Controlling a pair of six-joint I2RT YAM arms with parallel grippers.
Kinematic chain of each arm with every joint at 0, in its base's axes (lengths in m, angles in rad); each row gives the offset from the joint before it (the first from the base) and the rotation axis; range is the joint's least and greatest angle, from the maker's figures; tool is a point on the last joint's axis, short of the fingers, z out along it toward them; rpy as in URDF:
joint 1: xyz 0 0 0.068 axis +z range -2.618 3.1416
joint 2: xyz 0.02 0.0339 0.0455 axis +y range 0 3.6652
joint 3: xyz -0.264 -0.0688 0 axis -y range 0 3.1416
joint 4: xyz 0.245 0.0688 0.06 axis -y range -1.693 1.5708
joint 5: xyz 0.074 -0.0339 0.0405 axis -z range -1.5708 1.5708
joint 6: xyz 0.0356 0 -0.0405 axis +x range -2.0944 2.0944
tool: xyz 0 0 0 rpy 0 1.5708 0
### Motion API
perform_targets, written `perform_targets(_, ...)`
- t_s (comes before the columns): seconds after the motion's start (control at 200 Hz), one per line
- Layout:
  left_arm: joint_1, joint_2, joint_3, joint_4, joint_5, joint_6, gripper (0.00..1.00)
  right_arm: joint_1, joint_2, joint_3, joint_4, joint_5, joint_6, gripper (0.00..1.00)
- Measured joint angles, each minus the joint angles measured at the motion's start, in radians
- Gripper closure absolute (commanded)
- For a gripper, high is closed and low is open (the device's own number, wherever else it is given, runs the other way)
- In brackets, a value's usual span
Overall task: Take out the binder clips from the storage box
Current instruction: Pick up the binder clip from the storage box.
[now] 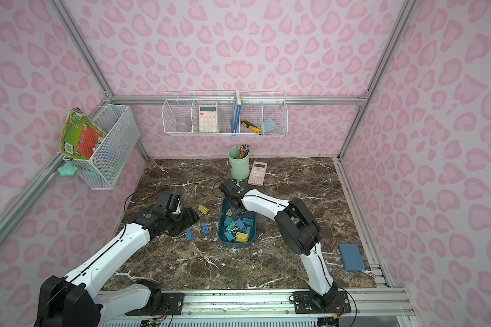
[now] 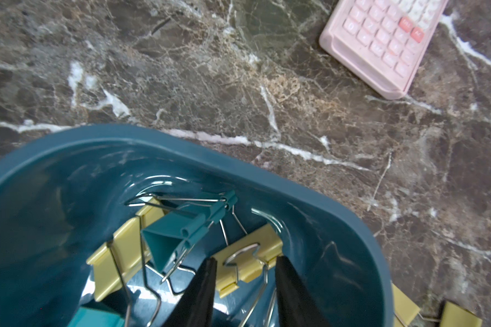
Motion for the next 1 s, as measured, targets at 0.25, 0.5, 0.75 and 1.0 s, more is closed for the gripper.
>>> perform_targets(0.25, 0.0, -0.026, 0.001, -0.026, -0.013, -0.001, 0.02, -0.001, 0.029, 0.01, 0.001, 0.008, 0.0, 0.75)
perform_targets(0.5, -0.001, -0.027, 0.01, -0.047, -0.019, 0.001, 0.01, 0.0, 0.002, 0.012, 0.001, 0.05, 0.001, 0.95)
perform_targets(0.75, -0.001, -0.014, 0.02, -0.048, -0.018, 0.003, 0.01, 0.012, -0.067, -0.024, -0.014, 0.061, 0.012, 1.0)
perform_targets(1.0, -0.001, 0.014, 0.053, -0.045, -0.006, 0.005, 0.01, 0.025, -0.217, -0.074, -0.042, 0.091, 0.042, 1.0)
